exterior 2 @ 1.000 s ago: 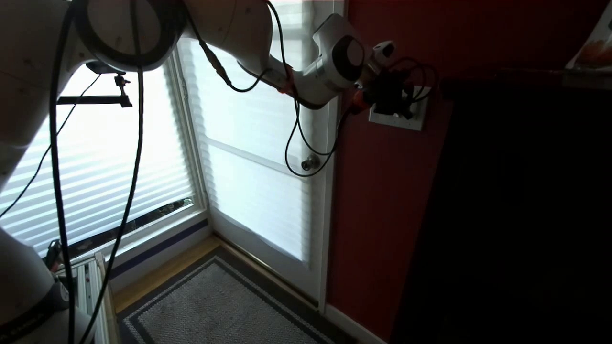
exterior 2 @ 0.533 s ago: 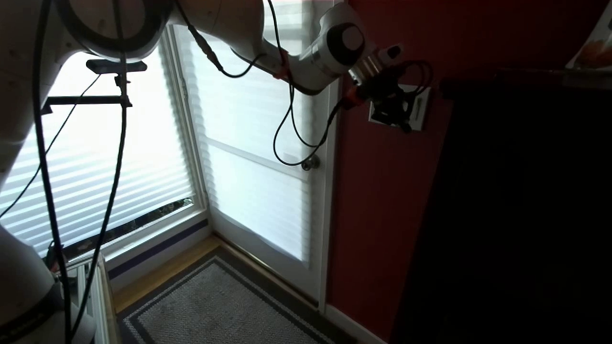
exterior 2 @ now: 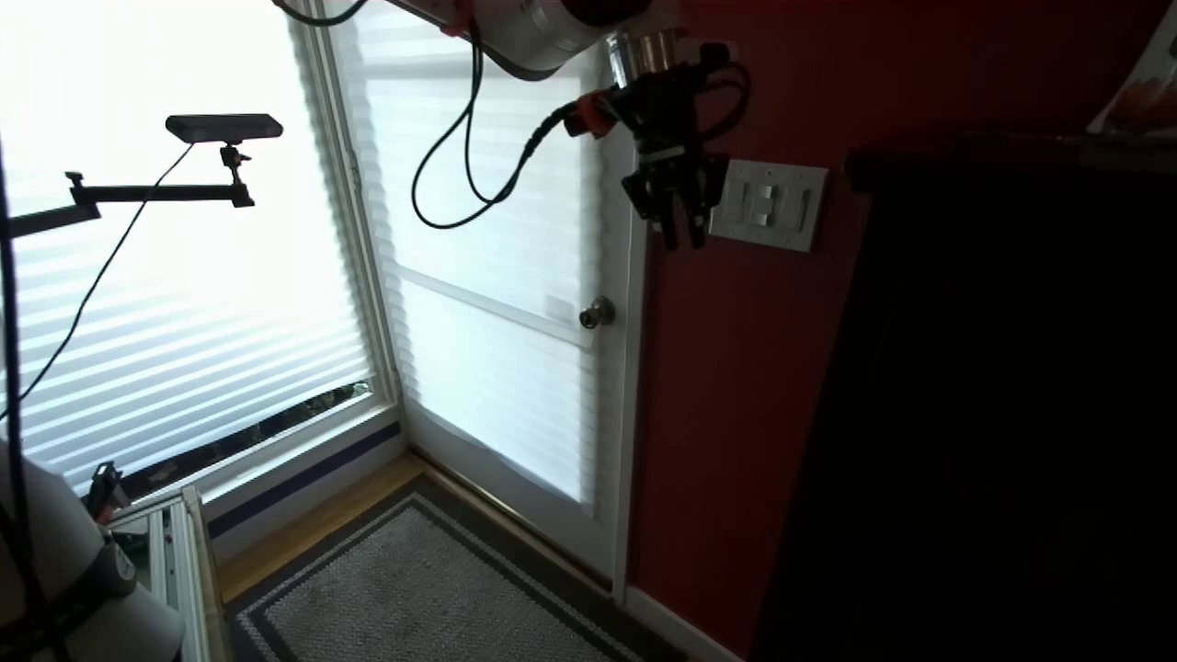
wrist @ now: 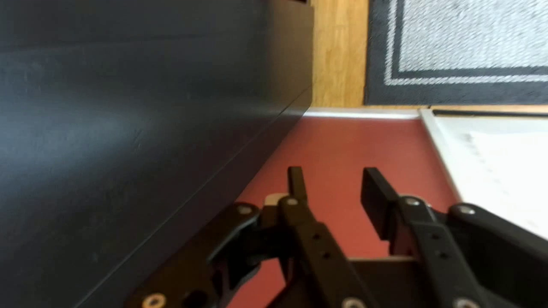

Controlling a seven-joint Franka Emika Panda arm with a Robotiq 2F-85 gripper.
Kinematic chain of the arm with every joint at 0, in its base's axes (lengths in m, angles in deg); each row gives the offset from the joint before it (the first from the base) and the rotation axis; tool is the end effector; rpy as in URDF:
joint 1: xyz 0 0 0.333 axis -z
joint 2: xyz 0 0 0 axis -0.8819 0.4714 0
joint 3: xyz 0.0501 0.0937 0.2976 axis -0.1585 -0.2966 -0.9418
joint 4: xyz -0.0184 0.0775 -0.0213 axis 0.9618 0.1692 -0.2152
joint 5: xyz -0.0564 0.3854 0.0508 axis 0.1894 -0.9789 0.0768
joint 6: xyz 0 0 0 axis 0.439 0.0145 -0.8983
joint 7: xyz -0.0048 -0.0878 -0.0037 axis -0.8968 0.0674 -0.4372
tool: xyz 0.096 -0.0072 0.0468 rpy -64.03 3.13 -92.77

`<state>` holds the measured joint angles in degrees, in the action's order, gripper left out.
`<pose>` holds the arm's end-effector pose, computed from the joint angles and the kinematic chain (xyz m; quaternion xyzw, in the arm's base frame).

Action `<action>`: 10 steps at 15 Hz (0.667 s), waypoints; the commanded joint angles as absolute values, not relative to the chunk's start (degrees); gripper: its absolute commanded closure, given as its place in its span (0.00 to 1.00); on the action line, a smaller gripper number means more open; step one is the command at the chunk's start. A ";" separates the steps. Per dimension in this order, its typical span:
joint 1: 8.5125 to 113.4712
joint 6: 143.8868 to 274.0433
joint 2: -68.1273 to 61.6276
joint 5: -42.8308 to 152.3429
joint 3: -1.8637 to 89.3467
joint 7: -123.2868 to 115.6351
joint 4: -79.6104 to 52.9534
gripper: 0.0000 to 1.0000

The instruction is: Push the far right light switch downwards

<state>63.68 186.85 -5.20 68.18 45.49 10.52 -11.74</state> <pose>0.6448 -0.0972 0.5047 0.9849 0.0676 0.0390 0.1543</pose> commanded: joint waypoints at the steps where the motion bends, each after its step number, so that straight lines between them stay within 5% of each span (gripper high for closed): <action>1: 66.15 179.92 -17.91 60.17 44.62 12.27 -24.43 0.30; 5: 68.21 171.42 -28.73 51.25 46.91 11.92 -32.17 0.02; 10: 70.46 171.20 -40.61 42.91 51.93 14.03 -38.88 0.00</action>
